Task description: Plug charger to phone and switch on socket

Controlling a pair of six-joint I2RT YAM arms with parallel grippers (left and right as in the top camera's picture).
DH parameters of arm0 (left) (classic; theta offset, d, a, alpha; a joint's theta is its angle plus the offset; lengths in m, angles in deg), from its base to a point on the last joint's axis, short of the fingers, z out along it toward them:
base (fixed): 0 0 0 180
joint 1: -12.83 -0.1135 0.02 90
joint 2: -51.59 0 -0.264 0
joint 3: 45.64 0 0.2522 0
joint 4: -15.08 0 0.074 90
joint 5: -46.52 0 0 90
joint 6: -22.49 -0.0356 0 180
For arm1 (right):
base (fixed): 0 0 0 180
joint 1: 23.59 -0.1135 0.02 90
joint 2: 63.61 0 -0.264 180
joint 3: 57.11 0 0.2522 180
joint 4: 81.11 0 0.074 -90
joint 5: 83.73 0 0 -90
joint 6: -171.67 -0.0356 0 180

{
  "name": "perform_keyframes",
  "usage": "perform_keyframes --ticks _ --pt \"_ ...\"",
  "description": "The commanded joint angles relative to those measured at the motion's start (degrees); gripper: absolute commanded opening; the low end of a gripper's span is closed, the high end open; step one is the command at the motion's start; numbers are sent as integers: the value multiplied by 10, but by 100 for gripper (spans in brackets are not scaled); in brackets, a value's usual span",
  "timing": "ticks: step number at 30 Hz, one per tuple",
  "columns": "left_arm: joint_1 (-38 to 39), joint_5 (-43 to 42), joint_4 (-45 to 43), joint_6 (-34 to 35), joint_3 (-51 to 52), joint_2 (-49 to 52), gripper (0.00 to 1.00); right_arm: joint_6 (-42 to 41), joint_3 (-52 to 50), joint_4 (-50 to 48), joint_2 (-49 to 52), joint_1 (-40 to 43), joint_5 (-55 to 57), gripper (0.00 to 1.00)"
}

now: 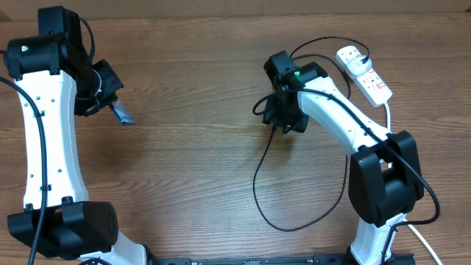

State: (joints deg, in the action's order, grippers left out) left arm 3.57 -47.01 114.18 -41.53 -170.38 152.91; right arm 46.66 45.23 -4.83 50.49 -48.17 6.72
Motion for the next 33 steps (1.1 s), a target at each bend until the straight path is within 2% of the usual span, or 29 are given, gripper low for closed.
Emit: perform_keyframes --ticks 1,5,9,18,24,33 --pt "-1 -10 -6 -16 -8 -2 4 -12 -35 -28 14 -2 -5 62" --pt "-1 -10 -6 -16 -8 -2 4 -12 -50 -50 18 -3 -5 59" --pt "-1 -10 -6 -16 -8 -2 4 -17 -60 -70 33 -3 -3 50" --pt "-1 -10 -6 -16 -8 -2 4 -40 -60 -93 57 -6 8 49" --pt "-1 -10 -7 -18 -8 -2 4 -40 -60 -87 61 -16 46 43" --pt "-1 -10 -10 -18 -8 -2 4 -35 -60 -104 87 -25 19 19"
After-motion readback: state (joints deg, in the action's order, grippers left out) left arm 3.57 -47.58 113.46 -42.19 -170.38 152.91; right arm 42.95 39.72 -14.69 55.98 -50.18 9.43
